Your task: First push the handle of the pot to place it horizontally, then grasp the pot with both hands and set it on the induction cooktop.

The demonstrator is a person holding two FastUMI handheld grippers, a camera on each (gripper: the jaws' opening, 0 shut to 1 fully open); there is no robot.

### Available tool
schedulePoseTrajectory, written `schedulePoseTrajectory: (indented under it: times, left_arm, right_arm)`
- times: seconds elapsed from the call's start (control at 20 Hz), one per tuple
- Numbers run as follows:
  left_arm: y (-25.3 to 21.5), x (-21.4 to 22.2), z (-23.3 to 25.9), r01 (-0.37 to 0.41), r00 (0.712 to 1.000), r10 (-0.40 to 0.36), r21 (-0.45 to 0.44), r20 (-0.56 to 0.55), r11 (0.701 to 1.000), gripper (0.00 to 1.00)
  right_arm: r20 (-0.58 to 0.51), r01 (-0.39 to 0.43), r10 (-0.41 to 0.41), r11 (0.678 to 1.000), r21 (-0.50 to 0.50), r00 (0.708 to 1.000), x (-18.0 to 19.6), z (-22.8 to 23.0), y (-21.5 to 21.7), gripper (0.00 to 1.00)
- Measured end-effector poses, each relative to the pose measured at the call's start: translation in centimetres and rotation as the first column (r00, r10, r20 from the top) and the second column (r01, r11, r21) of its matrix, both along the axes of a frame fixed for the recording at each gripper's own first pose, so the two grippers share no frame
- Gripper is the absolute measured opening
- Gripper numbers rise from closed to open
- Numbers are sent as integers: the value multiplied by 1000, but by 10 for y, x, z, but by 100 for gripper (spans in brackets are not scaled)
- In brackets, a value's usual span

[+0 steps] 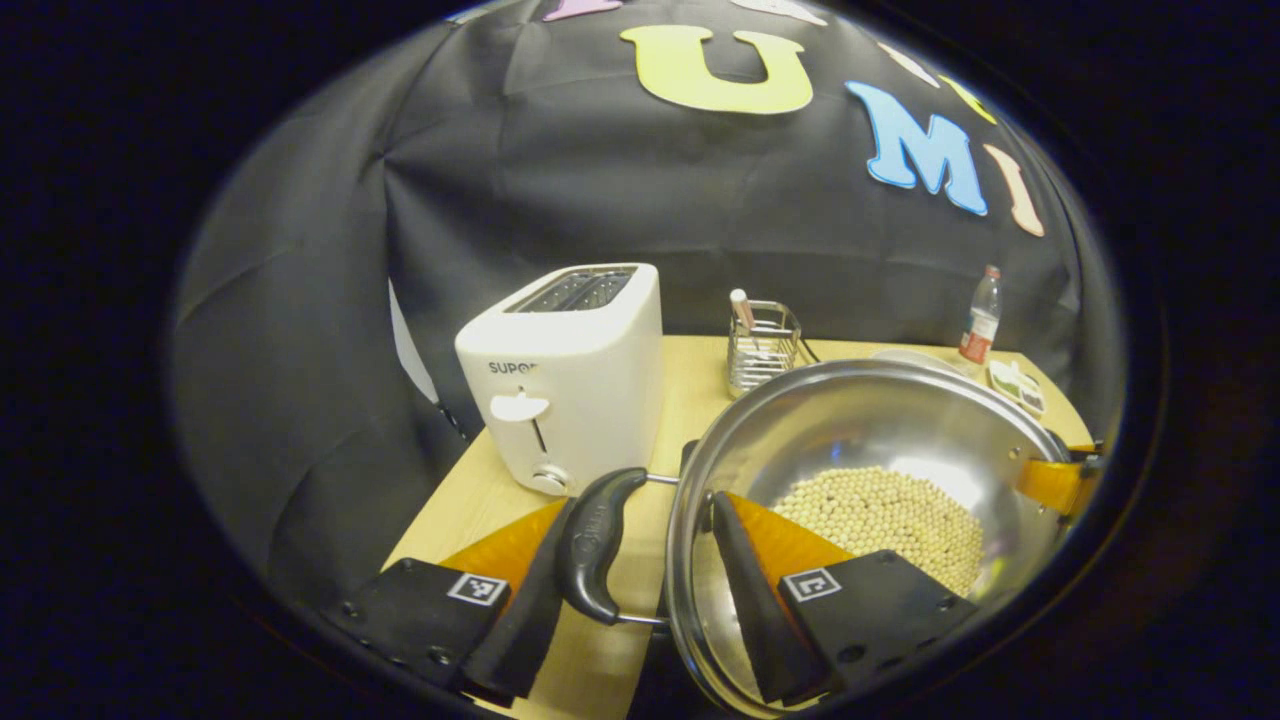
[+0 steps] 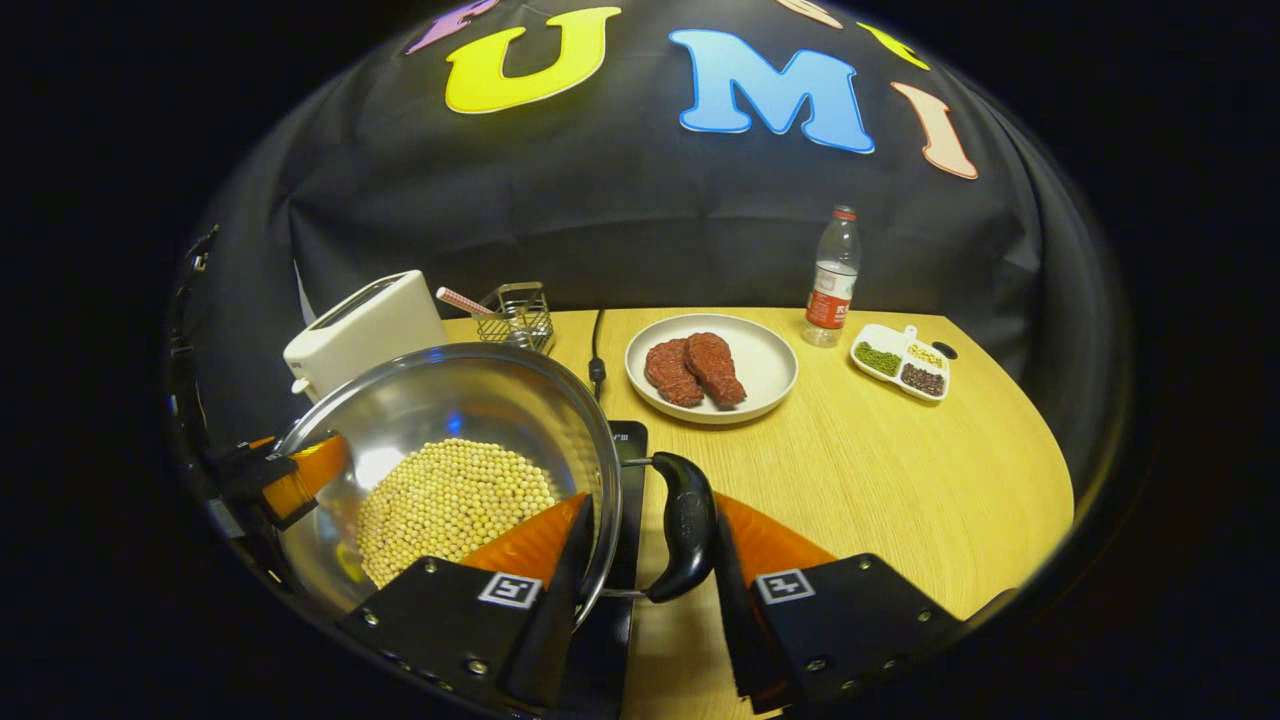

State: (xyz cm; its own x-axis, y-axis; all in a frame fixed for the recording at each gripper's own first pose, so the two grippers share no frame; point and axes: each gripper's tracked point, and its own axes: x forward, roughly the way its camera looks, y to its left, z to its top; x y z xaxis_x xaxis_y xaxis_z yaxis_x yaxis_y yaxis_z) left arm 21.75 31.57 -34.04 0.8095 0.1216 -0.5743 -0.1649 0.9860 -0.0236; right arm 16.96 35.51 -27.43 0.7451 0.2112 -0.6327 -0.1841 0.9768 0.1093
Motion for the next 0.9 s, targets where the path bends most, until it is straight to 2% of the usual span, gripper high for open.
schedulePoseTrajectory:
  times: [0.1, 0.15, 0.2, 0.25, 0.3, 0.4, 0.6, 0.8, 0.9]
  left_arm:
    - [-1, 0, 14, -35, 998, 35, 1, 47, 999, 100]
    - [0, 0, 21, -50, 996, 49, 12, 69, 999, 100]
    - [-1, -2, 31, -60, 995, 57, 24, 87, 998, 100]
    - [-7, -4, 44, -55, 992, 52, 27, 118, 998, 96]
    - [-14, -6, 63, -52, 986, 45, 35, 163, 998, 100]
    - [-36, -10, 99, -40, 973, 24, 67, 231, 997, 98]
    - [-112, -34, 166, -6, 940, -13, 56, 340, 998, 97]
    - [-179, -73, 220, 22, 909, -39, 45, 416, 999, 100]
    - [-210, -97, 241, 38, 891, -60, 57, 451, 998, 97]
  right_arm:
    - [80, -26, 28, 999, -21, 996, 2, 17, -10, 79]
    - [113, -32, 34, 999, -20, 993, 1, 26, -16, 99]
    - [141, -36, 38, 999, -18, 989, -2, 35, -24, 97]
    - [167, -42, 44, 999, -15, 985, -5, 46, -33, 97]
    - [198, -41, 43, 999, -17, 979, -7, 56, -46, 98]
    - [254, -32, 35, 999, -14, 967, -14, 78, -75, 97]
    - [341, -38, 41, 999, -15, 939, -41, 120, -142, 97]
    - [434, -4, 15, 1000, -25, 901, -78, 159, -218, 97]
    - [455, 8, 0, 1000, -16, 891, -98, 171, -249, 97]
